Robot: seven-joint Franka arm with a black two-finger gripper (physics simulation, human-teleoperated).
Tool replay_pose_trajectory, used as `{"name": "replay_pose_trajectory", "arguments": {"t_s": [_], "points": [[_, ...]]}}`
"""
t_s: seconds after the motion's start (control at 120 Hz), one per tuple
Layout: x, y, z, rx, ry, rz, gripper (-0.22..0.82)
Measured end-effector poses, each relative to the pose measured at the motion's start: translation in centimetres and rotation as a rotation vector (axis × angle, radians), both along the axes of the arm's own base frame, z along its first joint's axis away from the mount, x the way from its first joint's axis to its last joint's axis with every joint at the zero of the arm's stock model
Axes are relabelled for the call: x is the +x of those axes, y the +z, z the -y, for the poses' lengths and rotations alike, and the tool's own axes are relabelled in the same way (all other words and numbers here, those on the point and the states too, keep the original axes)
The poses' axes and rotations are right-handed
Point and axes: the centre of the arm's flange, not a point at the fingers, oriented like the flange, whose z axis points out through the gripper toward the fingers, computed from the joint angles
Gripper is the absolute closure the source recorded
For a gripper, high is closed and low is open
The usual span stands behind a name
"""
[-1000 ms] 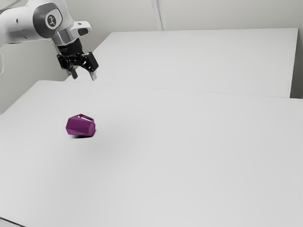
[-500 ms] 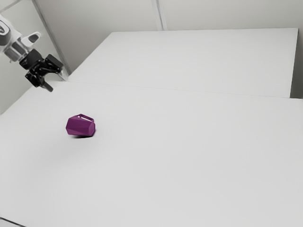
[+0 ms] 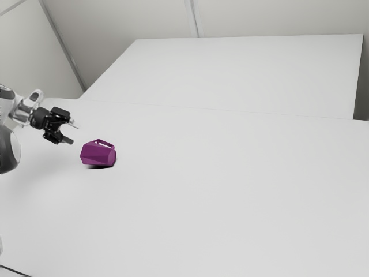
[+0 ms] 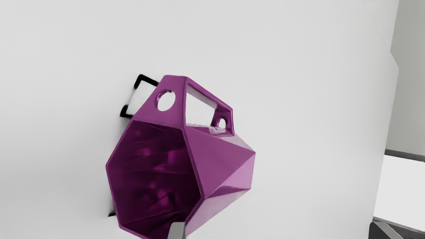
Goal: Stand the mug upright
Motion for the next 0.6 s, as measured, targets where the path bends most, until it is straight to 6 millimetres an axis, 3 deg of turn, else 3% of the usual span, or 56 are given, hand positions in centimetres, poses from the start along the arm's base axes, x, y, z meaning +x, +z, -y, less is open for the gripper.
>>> {"name": "replay_pose_trajectory", "arguments": {"t_s": [0.158,0.458,0.6], "points": [[1.4,-4.6,1.4,-0.096,-0.046,0.072,0.00],[1.7,-8.3,2.6,-0.164,-0.092,0.161,0.00],[1.4,-7.9,2.6,-0.178,-0.116,0.197,0.37]]}}
